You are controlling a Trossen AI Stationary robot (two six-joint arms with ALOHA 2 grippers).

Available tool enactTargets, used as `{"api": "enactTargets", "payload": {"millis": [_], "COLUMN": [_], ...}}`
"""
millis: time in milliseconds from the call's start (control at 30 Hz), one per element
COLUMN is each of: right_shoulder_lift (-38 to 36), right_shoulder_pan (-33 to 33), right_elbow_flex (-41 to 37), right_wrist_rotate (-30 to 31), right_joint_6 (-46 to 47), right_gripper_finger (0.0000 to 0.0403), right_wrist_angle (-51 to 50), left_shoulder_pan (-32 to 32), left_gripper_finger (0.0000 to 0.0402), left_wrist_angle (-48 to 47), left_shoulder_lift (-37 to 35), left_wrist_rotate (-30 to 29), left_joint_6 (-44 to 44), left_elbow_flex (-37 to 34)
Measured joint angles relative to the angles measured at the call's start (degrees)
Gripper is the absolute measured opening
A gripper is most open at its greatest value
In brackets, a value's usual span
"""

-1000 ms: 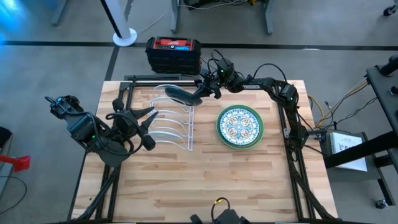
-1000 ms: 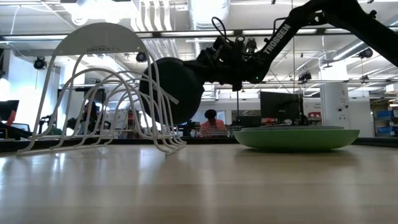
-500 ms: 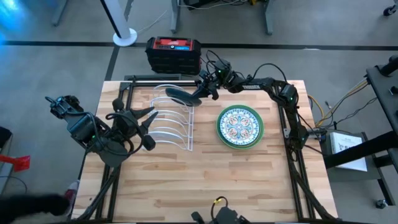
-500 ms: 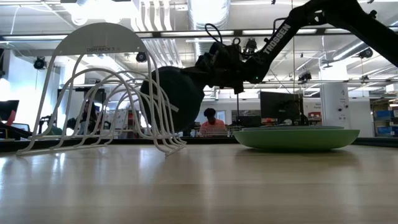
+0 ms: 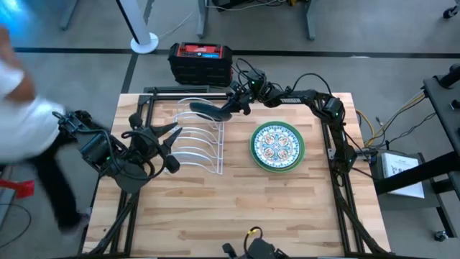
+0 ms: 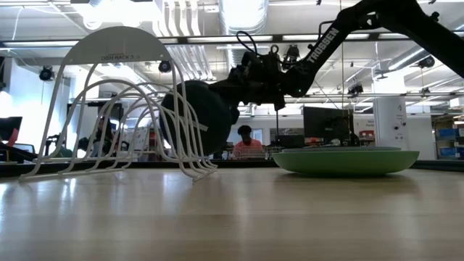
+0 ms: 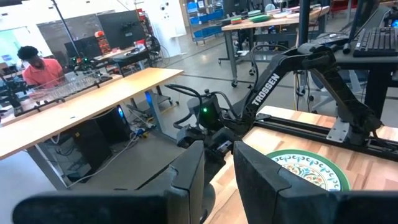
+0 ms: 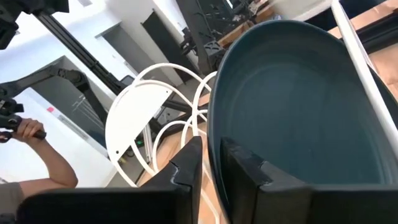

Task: Sort dishes
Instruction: Put the dark blue plate in the dish rack

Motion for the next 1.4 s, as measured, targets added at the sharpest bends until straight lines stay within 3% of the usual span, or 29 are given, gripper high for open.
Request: {"api": "enactTargets", "payload": {"millis": [1000,1400], "right_shoulder_lift": [-0.2,-0.5], "right_shoulder_pan": [-0.4,-1.1], "right_elbow_flex": [1.1,2.7], "right_wrist_rotate": [1.4,1.1], "right_joint_6": [2.7,3.8], "right_gripper_finger": [0.0178,0.0202], "right_wrist_angle": [-0.2,-1.5], "left_shoulder_pan": [0.0,0.0], "left_gripper_finger": [0.0077,0.0077], "left_wrist_angle": [-0.1,-0.1], "left_shoulder_lift": [0.0,0.0], "left_wrist_rotate": [-0.1,-0.1], "left_joint_6": [0.2,0.2], "left_elbow_flex": [0.0,0.0]}}
